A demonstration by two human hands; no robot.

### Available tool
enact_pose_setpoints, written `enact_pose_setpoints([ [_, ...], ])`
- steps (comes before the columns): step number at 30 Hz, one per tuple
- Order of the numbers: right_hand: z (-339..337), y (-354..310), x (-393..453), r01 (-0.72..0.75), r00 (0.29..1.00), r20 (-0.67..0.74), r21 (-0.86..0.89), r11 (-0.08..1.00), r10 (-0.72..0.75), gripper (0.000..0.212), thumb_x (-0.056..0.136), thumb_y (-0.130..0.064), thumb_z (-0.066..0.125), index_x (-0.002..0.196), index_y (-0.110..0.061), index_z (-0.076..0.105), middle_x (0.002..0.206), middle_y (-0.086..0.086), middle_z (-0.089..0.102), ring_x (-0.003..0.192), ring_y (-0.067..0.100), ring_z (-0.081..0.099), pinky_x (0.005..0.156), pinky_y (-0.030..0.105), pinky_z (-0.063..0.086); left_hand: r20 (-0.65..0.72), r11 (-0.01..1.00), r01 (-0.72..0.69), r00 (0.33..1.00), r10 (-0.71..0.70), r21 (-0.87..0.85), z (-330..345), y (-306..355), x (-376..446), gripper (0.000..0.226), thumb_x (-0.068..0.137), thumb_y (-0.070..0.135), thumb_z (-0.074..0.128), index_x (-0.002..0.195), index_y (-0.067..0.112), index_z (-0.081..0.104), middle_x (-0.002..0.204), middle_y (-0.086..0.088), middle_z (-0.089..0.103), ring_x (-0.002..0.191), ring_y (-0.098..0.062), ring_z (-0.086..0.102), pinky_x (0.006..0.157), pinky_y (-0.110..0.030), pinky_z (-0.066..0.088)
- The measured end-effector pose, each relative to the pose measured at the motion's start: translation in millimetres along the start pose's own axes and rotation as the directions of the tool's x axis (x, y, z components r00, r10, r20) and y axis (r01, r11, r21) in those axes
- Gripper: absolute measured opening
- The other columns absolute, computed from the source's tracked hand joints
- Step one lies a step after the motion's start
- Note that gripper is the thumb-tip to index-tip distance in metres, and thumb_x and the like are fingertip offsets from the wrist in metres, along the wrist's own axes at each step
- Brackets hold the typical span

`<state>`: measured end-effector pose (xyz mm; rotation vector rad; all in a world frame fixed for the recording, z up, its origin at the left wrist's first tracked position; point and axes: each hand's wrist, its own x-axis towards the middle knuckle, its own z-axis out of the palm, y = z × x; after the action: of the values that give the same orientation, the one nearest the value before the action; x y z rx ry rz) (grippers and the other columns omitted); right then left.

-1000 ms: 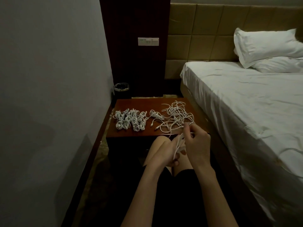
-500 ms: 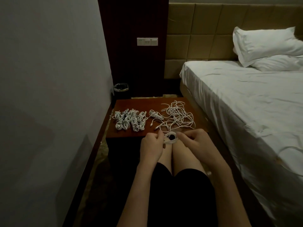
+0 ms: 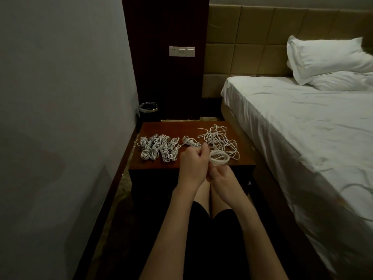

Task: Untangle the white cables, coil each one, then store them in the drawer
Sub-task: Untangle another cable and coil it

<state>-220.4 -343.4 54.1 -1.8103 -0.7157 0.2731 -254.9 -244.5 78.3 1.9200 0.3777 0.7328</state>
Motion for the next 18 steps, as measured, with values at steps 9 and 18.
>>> enact_pose_setpoints([
  [9,-24,-26,-9,0.136,0.984,0.157,-0.326,0.935,-0.088,0.031,0.097,-0.03,0.051,0.074,-0.022,0.071,0.06,0.008,0.061,0.049,0.011,0.046,0.053,0.025,0.038,0.178,0.955,-0.02,0.983,-0.035,0.296,-10,-10,1,0.026,0.098,0.037,0.051,0.093,0.019,0.07,0.079,0.006,0.066,0.077,-0.01,0.062,0.07,-0.031,0.05],
  [18,-35,-21,-10,0.125,0.988,-0.102,0.08,0.989,-0.116,0.021,0.08,-0.028,0.069,0.08,-0.007,0.073,0.072,0.01,0.07,0.064,0.018,0.065,0.058,0.021,0.05,0.42,0.989,0.039,0.907,0.025,-0.144,-15,-6,-1,0.047,0.092,0.012,0.057,0.136,0.028,0.05,0.058,-0.016,0.047,0.049,-0.022,0.044,0.05,-0.023,0.042],
])
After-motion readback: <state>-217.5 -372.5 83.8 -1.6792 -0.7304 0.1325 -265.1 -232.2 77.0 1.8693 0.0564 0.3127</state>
